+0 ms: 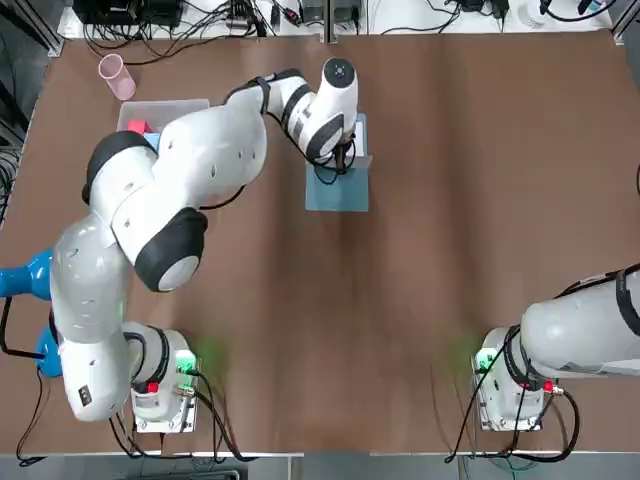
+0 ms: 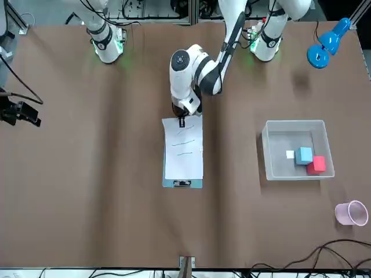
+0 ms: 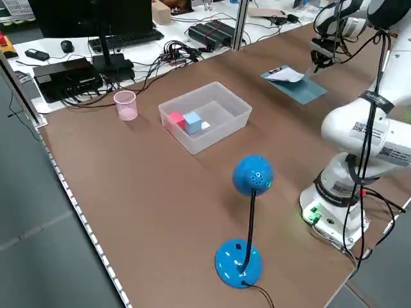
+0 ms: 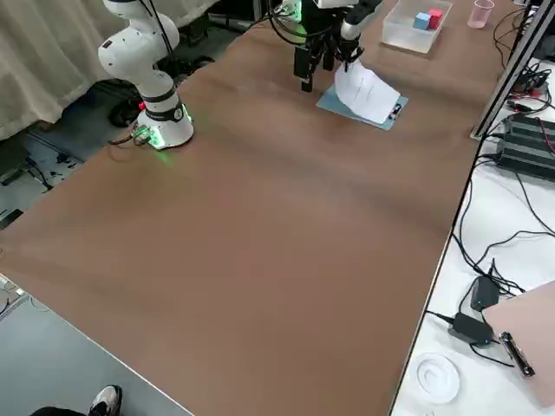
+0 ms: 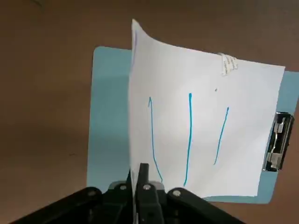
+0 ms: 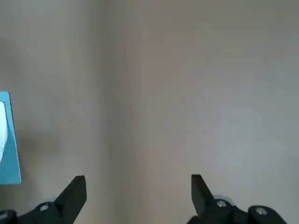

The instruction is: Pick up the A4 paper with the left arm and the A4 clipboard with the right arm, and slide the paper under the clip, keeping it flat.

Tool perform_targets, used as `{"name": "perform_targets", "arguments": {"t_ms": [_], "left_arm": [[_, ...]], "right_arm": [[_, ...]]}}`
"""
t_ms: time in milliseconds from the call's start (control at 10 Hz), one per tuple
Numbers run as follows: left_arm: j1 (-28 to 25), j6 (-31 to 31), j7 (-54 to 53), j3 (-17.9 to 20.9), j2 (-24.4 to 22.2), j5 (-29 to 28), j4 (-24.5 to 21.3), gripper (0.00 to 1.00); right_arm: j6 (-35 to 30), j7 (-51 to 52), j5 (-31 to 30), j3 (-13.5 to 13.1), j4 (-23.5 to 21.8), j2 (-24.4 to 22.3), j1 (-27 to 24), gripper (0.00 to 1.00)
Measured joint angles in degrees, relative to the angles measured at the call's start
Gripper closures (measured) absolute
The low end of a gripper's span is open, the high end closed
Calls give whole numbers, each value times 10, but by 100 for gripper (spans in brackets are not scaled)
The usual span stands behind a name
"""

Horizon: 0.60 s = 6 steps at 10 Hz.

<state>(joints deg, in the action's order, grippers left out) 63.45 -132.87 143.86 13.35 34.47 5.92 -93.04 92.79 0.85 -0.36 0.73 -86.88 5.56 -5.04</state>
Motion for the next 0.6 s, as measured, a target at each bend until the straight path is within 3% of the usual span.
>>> {"name": "perform_targets", "arguments": {"t_ms": [600], "left_arm": [[-3,-22,0,0,0,0,0,99]], "right_arm": [[0,0,0,0,0,0,-1,1]]}}
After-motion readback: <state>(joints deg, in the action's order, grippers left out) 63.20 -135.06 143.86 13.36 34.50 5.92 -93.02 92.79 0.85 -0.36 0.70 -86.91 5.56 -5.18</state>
